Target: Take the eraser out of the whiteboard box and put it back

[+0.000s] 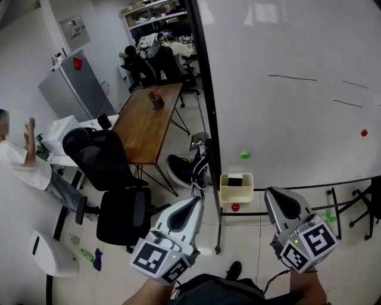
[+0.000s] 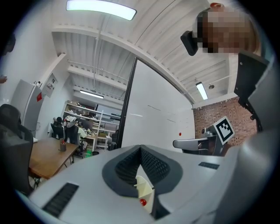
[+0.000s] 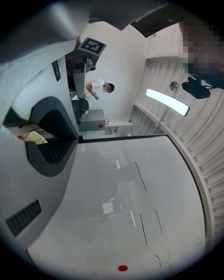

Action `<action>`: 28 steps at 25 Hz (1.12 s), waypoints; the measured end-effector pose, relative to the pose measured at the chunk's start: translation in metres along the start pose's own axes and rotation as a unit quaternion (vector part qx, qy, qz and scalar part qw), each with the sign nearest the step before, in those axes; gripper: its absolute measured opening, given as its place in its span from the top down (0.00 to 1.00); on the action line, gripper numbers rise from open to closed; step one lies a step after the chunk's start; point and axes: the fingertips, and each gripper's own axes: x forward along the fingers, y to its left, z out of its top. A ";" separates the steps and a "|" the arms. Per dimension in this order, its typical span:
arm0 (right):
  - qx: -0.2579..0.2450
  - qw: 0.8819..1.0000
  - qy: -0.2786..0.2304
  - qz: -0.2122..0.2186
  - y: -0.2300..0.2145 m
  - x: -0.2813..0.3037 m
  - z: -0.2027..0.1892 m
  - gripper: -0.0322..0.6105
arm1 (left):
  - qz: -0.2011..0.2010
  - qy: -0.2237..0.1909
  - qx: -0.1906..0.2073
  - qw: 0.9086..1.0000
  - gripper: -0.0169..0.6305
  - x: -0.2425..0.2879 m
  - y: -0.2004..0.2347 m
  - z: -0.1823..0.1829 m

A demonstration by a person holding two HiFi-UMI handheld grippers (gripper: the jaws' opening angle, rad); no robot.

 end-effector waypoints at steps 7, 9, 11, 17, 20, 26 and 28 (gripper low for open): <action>0.001 1.000 0.002 -0.025 0.043 -0.043 -0.012 0.92 | -0.012 0.002 -0.001 1.000 0.93 -0.060 -0.022 -0.014; -0.004 1.000 0.007 -0.030 0.055 -0.065 -0.022 0.92 | -0.016 0.000 0.014 1.000 0.93 -0.075 -0.038 -0.022; -0.009 0.999 0.007 -0.042 0.065 -0.086 -0.024 0.92 | -0.015 -0.004 0.023 1.000 0.93 -0.088 -0.052 -0.026; -0.007 0.996 0.017 -0.088 0.089 -0.146 -0.018 0.92 | -0.071 -0.004 -0.010 0.997 0.93 -0.121 -0.098 -0.027; -0.011 0.995 0.011 -0.097 0.077 -0.198 -0.002 0.92 | -0.081 -0.002 -0.015 0.997 0.93 -0.123 -0.149 -0.021; -0.025 0.996 -0.014 -0.082 0.051 -0.275 0.018 0.92 | -0.070 -0.020 0.009 0.997 0.93 -0.113 -0.226 -0.008; -0.029 0.997 -0.012 -0.070 0.034 -0.301 0.020 0.92 | -0.055 -0.025 0.003 0.998 0.93 -0.105 -0.253 -0.010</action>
